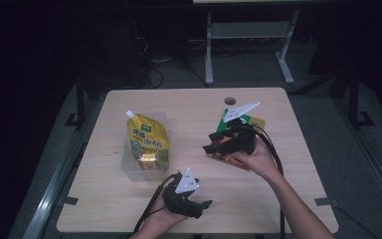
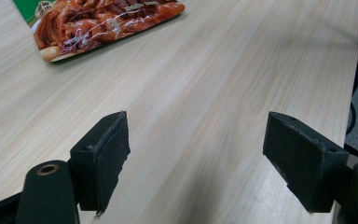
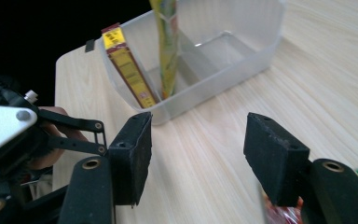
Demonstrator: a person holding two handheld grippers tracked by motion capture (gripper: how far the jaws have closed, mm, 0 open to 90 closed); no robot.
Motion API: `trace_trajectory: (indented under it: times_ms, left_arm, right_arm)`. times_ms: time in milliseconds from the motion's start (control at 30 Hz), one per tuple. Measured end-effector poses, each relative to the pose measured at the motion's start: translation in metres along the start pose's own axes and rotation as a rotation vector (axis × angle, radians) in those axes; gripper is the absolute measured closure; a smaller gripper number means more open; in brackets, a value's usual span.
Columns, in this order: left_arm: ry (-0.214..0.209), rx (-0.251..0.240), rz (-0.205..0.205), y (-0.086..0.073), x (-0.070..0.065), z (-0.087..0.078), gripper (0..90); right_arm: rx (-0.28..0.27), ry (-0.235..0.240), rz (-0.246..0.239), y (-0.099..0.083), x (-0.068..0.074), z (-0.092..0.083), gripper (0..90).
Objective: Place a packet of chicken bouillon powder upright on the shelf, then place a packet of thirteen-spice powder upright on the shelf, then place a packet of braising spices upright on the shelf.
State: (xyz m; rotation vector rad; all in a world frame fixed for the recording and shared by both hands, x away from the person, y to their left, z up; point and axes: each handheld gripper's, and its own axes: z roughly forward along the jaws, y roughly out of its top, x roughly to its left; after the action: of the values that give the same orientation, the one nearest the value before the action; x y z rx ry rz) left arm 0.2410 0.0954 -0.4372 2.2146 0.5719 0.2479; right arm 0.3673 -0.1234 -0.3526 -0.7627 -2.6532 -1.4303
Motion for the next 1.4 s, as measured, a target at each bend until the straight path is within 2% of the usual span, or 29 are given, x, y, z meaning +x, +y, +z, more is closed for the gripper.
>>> trace_trajectory:
  times_ms: [233, 733, 833, 1267, 1400]
  left_arm:
    - [-0.003, -0.002, 0.0, 0.0, 0.0, 0.0, 21.9]
    - [0.004, -0.013, -0.016, 0.003, 0.004, -0.002, 22.6]
    - [0.004, -0.005, -0.008, 0.005, 0.006, -0.002, 23.0]
    - [0.004, -0.01, -0.01, 0.018, 0.009, 0.0, 28.3]
    - [0.008, -0.006, 0.005, 0.026, 0.013, 0.0, 30.4]
  right_arm:
    - [-0.01, -0.033, 0.031, -0.013, -0.006, -0.014, 39.2]
    - [0.02, -0.071, 0.043, -0.019, -0.01, -0.021, 36.4]
    - [0.022, -0.079, 0.055, -0.021, -0.012, -0.025, 35.8]
    - [0.031, -0.164, 0.082, -0.037, -0.022, -0.06, 34.8]
    - [0.035, -0.193, 0.101, -0.043, -0.026, -0.071, 33.9]
